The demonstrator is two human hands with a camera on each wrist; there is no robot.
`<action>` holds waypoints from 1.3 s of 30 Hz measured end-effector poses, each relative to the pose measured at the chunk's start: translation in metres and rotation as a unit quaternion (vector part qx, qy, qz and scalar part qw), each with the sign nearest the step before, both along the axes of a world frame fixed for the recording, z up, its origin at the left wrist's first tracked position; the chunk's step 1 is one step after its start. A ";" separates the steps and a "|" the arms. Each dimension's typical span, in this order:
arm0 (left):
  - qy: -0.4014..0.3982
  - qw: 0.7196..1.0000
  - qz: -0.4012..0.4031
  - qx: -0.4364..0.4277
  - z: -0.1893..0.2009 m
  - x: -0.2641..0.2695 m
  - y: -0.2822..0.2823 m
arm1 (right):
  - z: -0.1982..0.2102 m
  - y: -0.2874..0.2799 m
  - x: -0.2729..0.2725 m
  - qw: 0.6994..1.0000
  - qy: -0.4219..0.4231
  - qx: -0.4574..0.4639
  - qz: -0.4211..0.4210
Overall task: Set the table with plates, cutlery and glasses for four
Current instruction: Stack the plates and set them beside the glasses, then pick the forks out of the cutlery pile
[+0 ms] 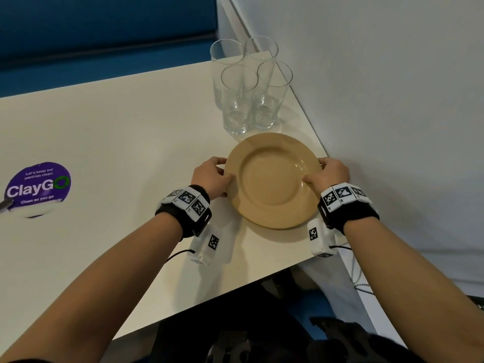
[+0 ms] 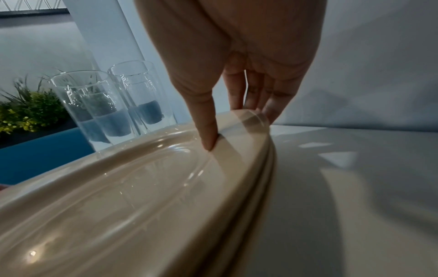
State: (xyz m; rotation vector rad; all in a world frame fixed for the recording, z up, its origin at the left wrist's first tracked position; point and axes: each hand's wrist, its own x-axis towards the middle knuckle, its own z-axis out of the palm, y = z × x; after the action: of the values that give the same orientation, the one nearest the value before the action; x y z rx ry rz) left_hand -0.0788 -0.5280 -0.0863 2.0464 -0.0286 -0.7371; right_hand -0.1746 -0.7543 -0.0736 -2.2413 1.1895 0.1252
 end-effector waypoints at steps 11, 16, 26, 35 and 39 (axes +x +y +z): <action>-0.046 0.996 0.076 -0.007 0.016 0.012 0.089 | 0.030 0.087 0.055 0.989 -0.068 -0.092 0.096; -0.083 0.984 0.154 0.039 0.025 0.023 0.209 | 0.028 0.210 0.105 0.964 -0.091 0.034 0.247; -0.106 0.973 0.165 0.124 0.020 0.043 0.492 | 0.016 0.522 0.166 0.873 -0.064 0.108 0.472; -0.126 0.971 0.044 0.197 0.019 0.076 0.571 | 0.000 0.627 0.195 0.793 0.062 -0.060 0.603; -0.137 0.978 0.056 0.146 0.017 0.077 0.571 | 0.003 0.635 0.203 0.766 0.116 -0.082 0.627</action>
State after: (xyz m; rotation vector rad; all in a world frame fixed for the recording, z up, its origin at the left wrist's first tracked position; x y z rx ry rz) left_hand -0.0020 0.0428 -0.0692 2.3971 0.0383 -0.4016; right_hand 0.0280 -0.1188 -0.0710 -2.8317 -0.4424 0.8478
